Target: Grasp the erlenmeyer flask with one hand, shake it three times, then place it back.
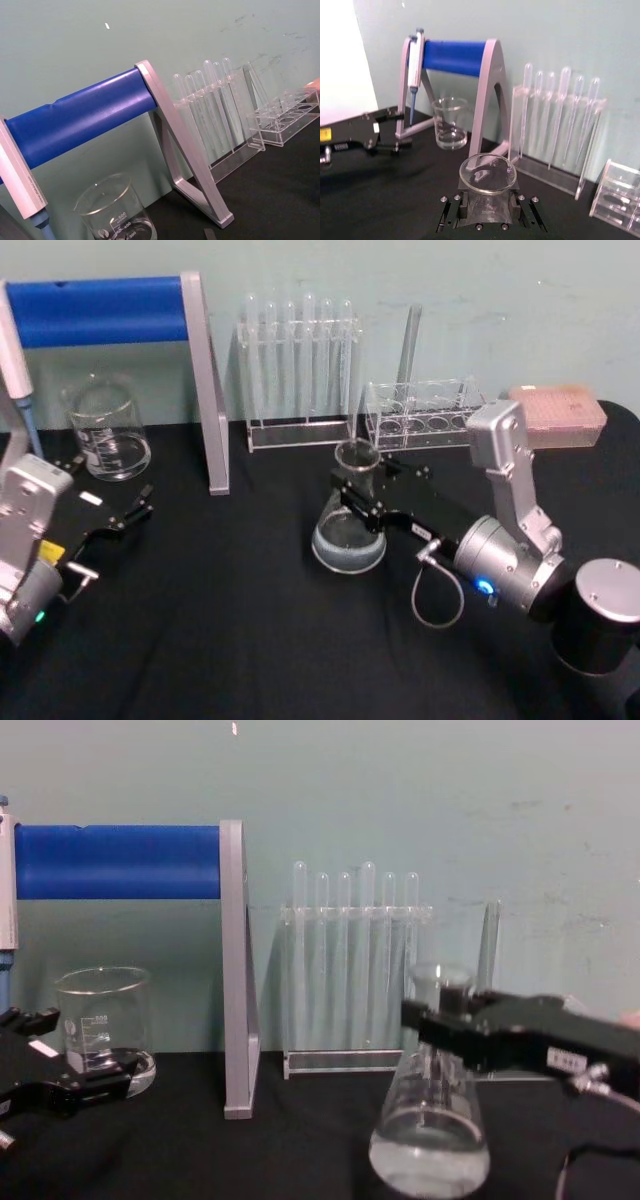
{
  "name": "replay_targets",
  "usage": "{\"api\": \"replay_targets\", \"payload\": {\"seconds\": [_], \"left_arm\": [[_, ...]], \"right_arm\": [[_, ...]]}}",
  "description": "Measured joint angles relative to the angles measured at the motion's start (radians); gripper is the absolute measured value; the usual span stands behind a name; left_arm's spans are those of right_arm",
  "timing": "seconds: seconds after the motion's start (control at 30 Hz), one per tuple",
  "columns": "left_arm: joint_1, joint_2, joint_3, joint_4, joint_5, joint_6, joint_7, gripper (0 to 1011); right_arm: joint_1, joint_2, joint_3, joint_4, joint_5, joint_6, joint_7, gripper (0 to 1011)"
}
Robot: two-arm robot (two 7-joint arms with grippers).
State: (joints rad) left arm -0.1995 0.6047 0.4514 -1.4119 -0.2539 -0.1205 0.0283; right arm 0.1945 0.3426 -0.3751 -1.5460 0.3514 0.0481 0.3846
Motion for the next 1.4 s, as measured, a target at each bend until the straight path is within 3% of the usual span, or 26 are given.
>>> {"api": "replay_targets", "payload": {"seconds": [0.43, 1.4], "left_arm": [[0.0, 0.0, 0.0, 0.0, 0.0, 0.0, 0.0, 1001], [0.0, 0.0, 0.0, 0.0, 0.0, 0.0, 0.0, 1001]], "right_arm": [[-0.012, 0.02, 0.021, -0.098, 0.014, 0.023, -0.023, 453], [-0.017, 0.015, 0.017, -0.114, 0.012, 0.03, -0.035, 453]]}}
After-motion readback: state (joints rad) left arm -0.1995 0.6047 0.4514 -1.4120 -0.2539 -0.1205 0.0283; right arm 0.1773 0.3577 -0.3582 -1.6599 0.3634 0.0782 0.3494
